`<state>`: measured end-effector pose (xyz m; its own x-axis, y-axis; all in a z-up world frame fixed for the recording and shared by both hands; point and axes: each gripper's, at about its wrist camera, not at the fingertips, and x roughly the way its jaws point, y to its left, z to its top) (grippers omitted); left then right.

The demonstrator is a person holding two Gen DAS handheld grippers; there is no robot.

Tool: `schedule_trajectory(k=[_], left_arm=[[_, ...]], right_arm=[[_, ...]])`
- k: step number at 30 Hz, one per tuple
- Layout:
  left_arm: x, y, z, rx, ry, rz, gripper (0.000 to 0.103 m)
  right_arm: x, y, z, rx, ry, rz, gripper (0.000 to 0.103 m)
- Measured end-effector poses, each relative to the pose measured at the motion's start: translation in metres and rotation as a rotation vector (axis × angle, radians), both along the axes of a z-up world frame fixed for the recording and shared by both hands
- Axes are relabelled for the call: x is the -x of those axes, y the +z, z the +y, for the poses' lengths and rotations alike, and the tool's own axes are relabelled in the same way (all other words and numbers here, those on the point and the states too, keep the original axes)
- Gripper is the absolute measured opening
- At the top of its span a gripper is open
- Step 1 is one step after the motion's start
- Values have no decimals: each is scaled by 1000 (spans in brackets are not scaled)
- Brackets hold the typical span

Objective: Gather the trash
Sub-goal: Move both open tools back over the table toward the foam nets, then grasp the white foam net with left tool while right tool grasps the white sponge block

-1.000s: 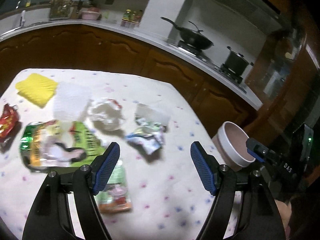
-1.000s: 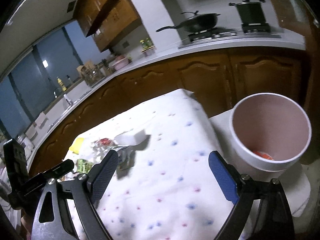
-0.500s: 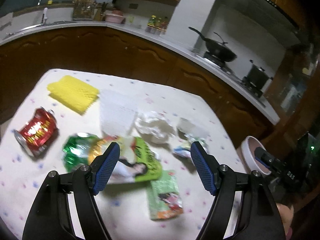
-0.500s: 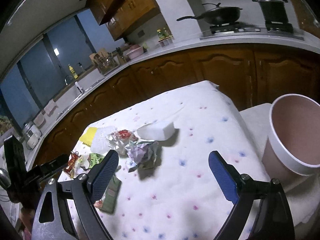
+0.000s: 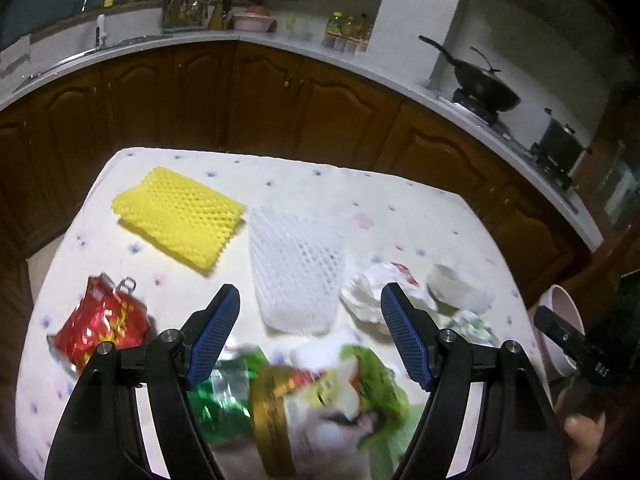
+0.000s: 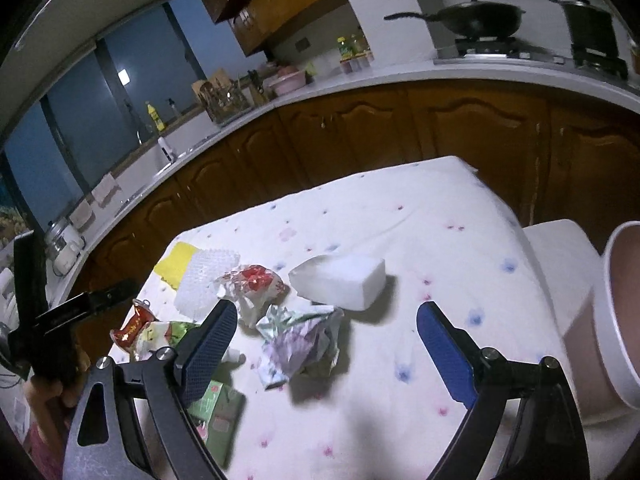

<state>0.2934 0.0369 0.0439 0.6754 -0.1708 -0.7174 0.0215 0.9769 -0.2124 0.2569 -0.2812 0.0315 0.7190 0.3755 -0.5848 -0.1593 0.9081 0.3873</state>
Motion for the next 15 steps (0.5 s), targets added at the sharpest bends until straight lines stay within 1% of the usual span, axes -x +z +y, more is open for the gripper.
schedule_trajectory(k=[2,9,12,13,14,15], left_arm=[[-12,-5,2,-3,0,18,74],[-51,-30,-4,-23,-36,114,74],[-61,-43,-11,-47,-54,158,70],[-64,-47,-12,-47,-60,173,59],[-66,-52,-12,-37,-68,188,43],[-68,-56,-13,-28,-73,202,34]], right_arm=[[-14,-6,3,8,2,26,92],[-53,-31,3,-25,19,122,92],[-65,-41,7,-37,41,157,91],[-68,-44,8,-39,44,165,87],[-70,-46,8,-42,45,172,77],[-71,-49,6,-53,45,176,69]])
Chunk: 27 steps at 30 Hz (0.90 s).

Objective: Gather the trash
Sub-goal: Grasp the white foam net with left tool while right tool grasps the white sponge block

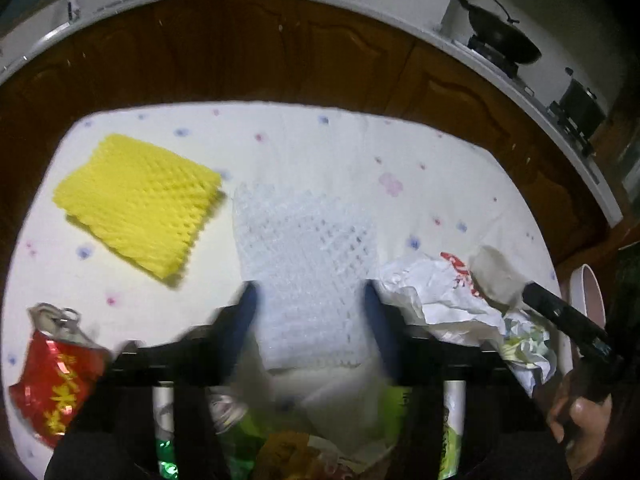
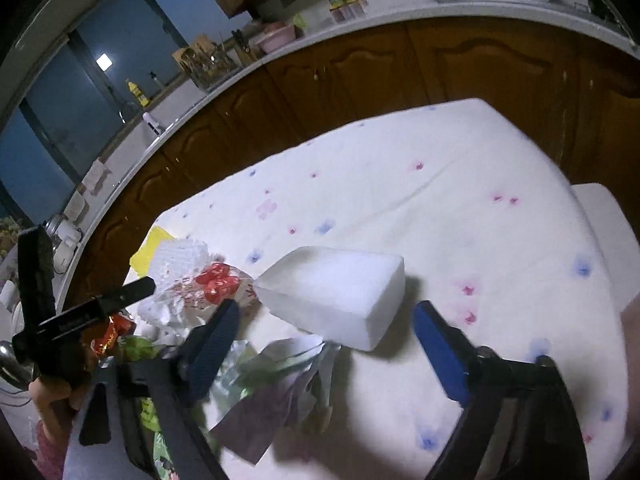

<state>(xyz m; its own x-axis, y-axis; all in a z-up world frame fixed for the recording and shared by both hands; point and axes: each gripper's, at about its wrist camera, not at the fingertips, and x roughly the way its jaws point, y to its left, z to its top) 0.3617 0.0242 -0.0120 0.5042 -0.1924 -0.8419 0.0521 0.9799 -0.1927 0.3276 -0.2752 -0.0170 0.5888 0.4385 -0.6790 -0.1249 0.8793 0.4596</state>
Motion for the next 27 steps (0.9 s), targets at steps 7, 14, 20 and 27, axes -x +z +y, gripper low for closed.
schedule_trajectory(k=[7,14,20,27], left_arm=[[7,0,-4,7,-22,-40,9],[25,34,-2,48,-20,-135,9],[50,62,-8,122,-40,-207,9],[86,83,-37,150,-89,-290,9]], right_arm=[[9,0,-1,18,-13,-35,37],[28,18,-17,8,-48,-86,37],[53,37,-37,-6,-89,-134,37],[84,52,-52,-13,-117,-172,37]])
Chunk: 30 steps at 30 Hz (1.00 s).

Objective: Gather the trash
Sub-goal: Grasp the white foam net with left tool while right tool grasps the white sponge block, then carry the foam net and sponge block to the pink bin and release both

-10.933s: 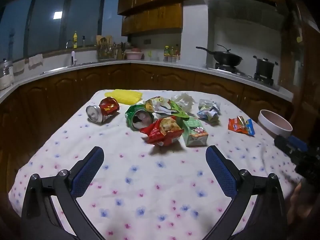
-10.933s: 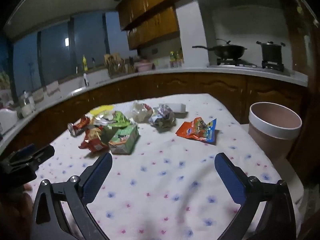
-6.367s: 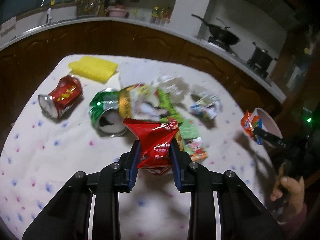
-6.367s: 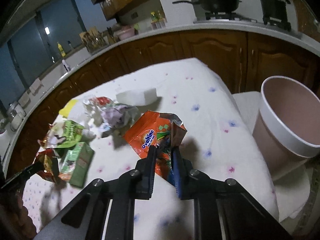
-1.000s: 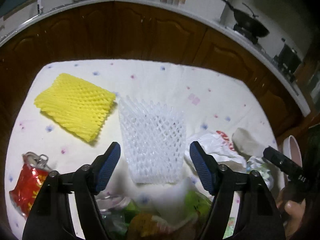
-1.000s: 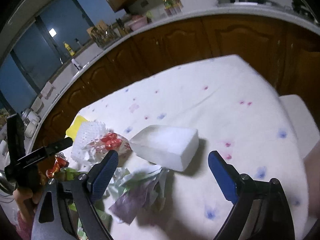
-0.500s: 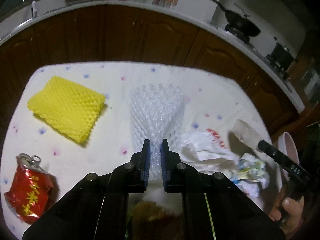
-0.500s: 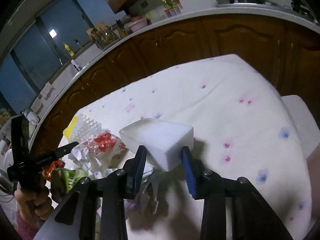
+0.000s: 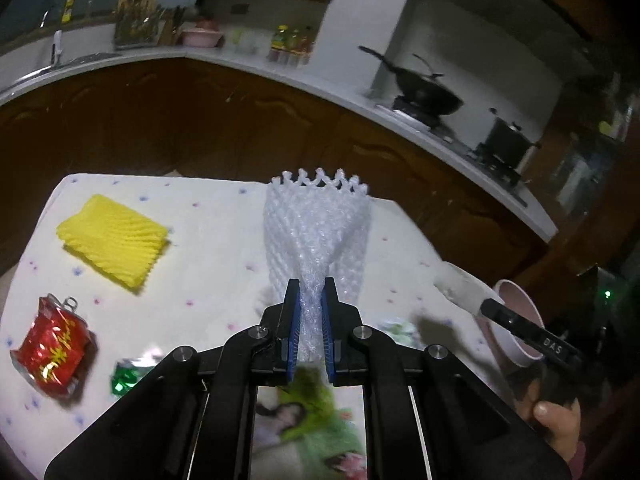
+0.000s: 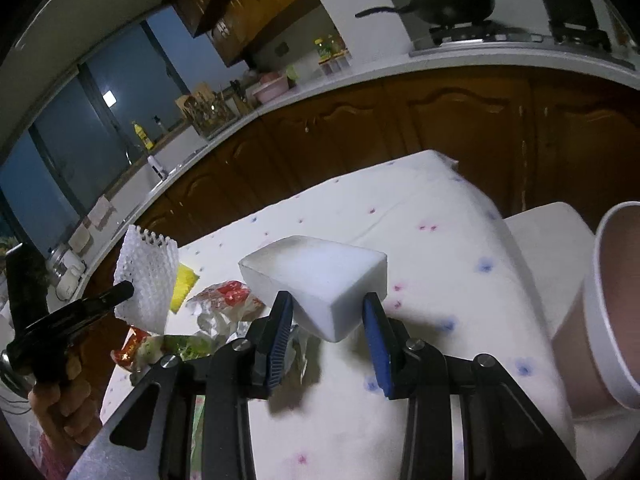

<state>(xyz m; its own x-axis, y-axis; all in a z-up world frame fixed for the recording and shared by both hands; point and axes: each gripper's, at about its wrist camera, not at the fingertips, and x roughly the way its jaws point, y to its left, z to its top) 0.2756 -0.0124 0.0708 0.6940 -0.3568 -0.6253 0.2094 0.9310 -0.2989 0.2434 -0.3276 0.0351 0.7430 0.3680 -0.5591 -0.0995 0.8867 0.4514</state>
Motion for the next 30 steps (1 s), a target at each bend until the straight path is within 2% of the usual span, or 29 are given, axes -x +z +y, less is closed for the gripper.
schedule_trajectory(k=[9,30], left_arm=[[28,5,-40,19,-86,-18,9],[68,5,-125,41,-226,-21,9]], right_arm=[[37,14,-16,4,-27,-39,37],[110,15,-76,38,-183,-67,37]])
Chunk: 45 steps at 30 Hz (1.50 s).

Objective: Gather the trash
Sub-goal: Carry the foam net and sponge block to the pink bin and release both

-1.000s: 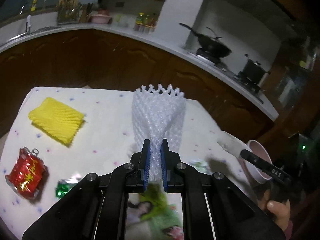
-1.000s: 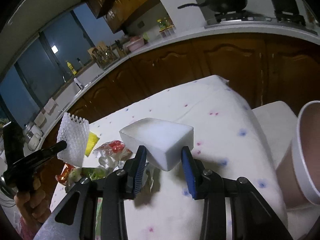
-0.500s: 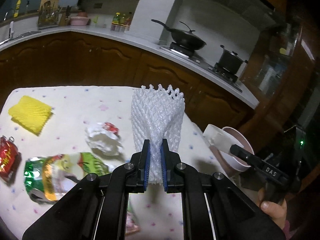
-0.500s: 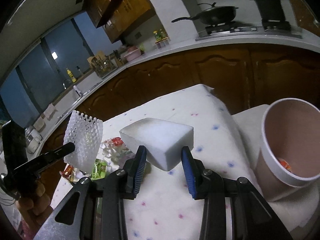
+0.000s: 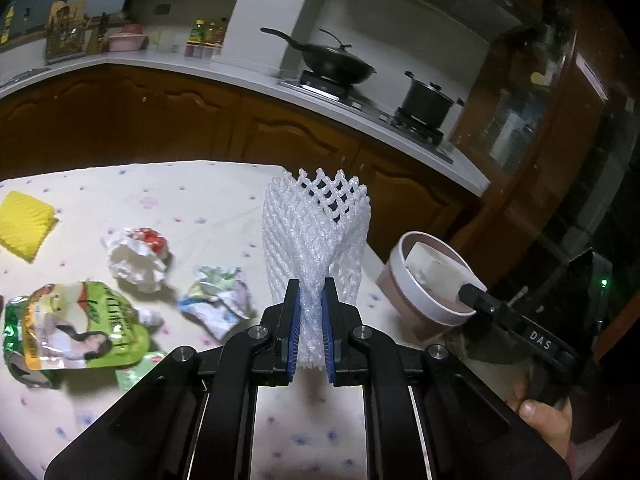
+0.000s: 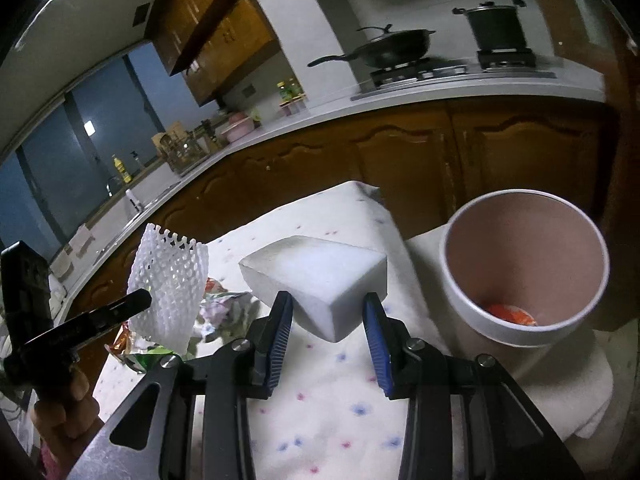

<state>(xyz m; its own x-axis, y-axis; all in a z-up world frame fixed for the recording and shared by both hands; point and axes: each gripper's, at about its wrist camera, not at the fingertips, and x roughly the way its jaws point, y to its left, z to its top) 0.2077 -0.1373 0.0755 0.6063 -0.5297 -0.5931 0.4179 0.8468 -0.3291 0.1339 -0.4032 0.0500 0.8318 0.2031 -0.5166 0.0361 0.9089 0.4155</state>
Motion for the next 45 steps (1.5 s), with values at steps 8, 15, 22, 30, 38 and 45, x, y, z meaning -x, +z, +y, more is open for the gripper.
schedule_trajectory(k=[8,15,22,30,38,45], left_arm=[[1,1,-35,1,-64,0,9],[3,1,-69,5,-124,2,9],[-2,0,-101,32,-186,11,9],[-9,-1,-143,59,-248,28,9],[-26,-8,-195,63,-283,40,9],[-49,-25,-230,45,-295,84,9]], right_arm=[[23,-1,-35,4,-82,-8,37],[37,-3,-67,1,-156,-10,37],[41,-6,-88,10,-200,-4,37],[44,-13,-115,27,-249,9,38],[36,-21,-139,31,-275,23,39],[23,-27,-157,26,-283,40,39]])
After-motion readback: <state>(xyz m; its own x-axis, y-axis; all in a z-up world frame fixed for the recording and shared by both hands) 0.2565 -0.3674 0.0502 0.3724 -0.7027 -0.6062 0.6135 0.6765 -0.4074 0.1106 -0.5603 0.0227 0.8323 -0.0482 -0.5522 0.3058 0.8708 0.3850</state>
